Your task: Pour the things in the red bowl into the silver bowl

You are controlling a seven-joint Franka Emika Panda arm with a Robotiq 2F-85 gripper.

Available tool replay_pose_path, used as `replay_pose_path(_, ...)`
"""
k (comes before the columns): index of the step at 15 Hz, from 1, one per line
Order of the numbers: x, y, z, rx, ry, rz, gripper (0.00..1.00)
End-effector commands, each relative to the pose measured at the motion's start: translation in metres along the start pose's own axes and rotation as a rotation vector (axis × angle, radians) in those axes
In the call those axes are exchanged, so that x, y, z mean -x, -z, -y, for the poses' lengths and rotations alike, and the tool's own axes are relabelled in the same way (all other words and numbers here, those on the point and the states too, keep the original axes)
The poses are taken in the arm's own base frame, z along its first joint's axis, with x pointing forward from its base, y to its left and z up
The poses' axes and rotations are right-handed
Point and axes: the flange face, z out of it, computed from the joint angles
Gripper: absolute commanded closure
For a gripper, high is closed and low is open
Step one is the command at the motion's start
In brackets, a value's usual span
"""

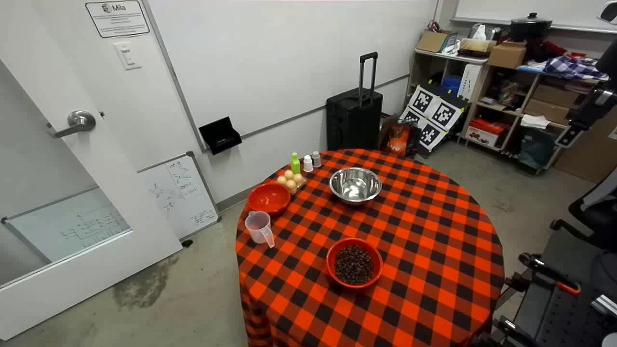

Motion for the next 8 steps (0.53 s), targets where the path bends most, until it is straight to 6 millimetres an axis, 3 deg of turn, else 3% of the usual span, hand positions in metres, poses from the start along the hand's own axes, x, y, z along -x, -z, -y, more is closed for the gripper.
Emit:
replay_pose_path(1, 0.000, 0.001, 0.000, 0.000, 0.000, 0.001, 0.00)
replay_pose_path(5, -0.018, -0.013, 0.015, 0.009, 0.033, 0.043, 0.00)
replay_pose_path(8, -0.033, -0.031, 0.038, 0.032, 0.085, 0.100, 0.00)
